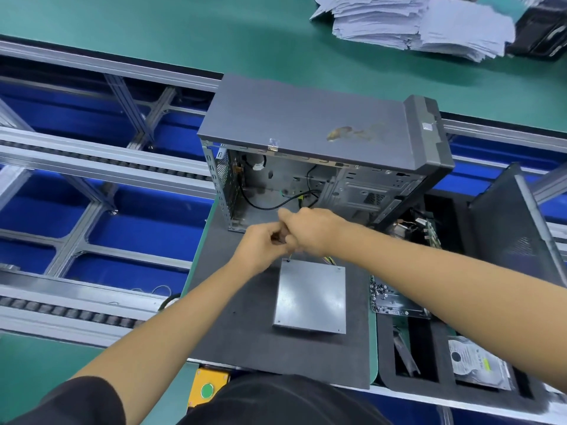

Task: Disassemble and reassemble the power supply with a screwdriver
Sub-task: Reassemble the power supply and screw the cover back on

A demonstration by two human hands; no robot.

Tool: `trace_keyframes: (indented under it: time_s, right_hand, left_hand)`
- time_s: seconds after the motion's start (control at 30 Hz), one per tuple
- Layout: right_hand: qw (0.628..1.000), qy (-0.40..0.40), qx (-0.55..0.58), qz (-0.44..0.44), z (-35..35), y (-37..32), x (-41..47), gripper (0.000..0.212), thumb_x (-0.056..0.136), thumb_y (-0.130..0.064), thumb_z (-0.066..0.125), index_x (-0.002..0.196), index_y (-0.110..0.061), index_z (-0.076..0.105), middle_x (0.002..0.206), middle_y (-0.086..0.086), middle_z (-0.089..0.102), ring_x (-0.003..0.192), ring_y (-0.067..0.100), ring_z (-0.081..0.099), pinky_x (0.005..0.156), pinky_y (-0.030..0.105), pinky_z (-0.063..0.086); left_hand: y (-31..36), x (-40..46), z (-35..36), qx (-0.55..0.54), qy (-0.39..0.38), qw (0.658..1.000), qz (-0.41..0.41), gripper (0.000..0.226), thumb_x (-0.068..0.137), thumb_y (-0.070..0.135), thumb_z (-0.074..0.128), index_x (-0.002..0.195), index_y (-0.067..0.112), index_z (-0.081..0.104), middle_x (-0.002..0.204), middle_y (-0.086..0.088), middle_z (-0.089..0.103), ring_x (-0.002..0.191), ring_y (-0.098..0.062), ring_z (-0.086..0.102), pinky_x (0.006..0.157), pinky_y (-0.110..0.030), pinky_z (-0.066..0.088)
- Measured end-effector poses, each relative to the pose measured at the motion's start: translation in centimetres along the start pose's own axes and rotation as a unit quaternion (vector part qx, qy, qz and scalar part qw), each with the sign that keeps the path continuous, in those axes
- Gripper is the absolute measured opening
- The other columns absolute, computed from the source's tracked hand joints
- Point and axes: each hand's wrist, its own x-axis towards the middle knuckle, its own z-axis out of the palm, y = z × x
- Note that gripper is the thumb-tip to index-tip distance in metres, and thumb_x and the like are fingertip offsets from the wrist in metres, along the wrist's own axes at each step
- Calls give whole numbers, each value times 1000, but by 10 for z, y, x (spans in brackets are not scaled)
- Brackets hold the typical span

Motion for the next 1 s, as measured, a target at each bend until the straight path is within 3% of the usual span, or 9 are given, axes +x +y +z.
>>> trace_keyframes:
  time_s: [0.1, 0.23, 0.4, 0.5, 0.57, 0.63, 0.77, 0.9, 1.0]
  right_hand:
    - [987, -5, -116, -107, -10, 9, -2, 21, 97, -38, 46, 103, -24, 31, 76, -2, 56, 65, 29, 54, 53, 34, 32]
    - [945, -20, -218, -244, -12, 13, -3, 13, 98, -33, 38, 110, -29, 38, 81, 1, 62, 58, 31, 51, 54, 35, 40]
    - [994, 23, -87, -60, 1, 3, 7, 10, 95, -24, 45, 102, -24, 38, 62, 1, 44, 52, 23, 42, 48, 33, 25]
    - [999, 32, -11, 0, 5, -1, 12, 11, 93, -24, 46, 95, -19, 36, 62, 0, 45, 56, 23, 45, 47, 32, 22]
    - [999, 29, -21, -41, 0, 5, 8, 21, 91, -35, 50, 96, -22, 35, 63, -4, 47, 57, 23, 50, 48, 31, 23]
    - [985, 34, -97, -139, -8, 12, 2, 25, 90, -43, 49, 101, -27, 34, 63, -6, 49, 52, 22, 47, 47, 31, 27]
    - [962, 33, -173, -209, -13, 11, 0, 16, 89, -27, 45, 101, -37, 41, 79, -1, 62, 60, 29, 53, 49, 31, 30]
    - [985, 47, -117, -115, -5, 6, 6, 31, 94, -26, 50, 124, -33, 45, 65, -2, 43, 55, 27, 46, 51, 32, 28]
    - [986, 60, -134, -75, 5, -1, 7, 26, 95, -29, 50, 119, -20, 45, 60, -2, 35, 49, 23, 43, 46, 30, 22]
  left_hand:
    - [5, 0, -3, 14, -51, 998, 14, 31, 79, 12, 77, 76, 41, 66, 74, 29, 69, 70, 13, 61, 62, -7, 41]
    - [4, -2, -8, 37, -96, 994, 40, 49, 82, -6, 52, 76, 40, 66, 73, 30, 68, 70, 18, 58, 61, -2, 38]
    - [3, 1, -4, 52, -57, 996, -43, 32, 63, 29, 93, 68, 38, 63, 66, 25, 67, 66, 3, 62, 53, -13, 40]
    - [1, 3, 4, 51, -17, 998, -33, 35, 72, 23, 82, 52, 39, 57, 46, 19, 52, 47, -5, 45, 42, -16, 27]
    - [-1, 3, 2, 39, -50, 998, 5, 32, 81, 16, 77, 63, 40, 65, 56, 19, 59, 53, -1, 53, 51, -17, 38]
    - [-2, 3, -4, 35, -81, 996, -2, 23, 86, 10, 75, 80, 32, 71, 80, 8, 74, 79, -11, 69, 71, -34, 54]
    - [0, 4, -8, 10, -114, 993, 24, 54, 83, -12, 68, 89, 41, 71, 89, 5, 77, 88, -6, 71, 86, -30, 56]
    - [1, 3, -13, 29, -45, 998, -27, 38, 65, 26, 91, 78, 54, 68, 78, 21, 73, 77, 6, 68, 72, -17, 50]
    - [2, -2, -13, 109, -28, 992, -50, 32, 52, 55, 89, 66, 44, 63, 61, 21, 66, 61, 5, 60, 54, -17, 41]
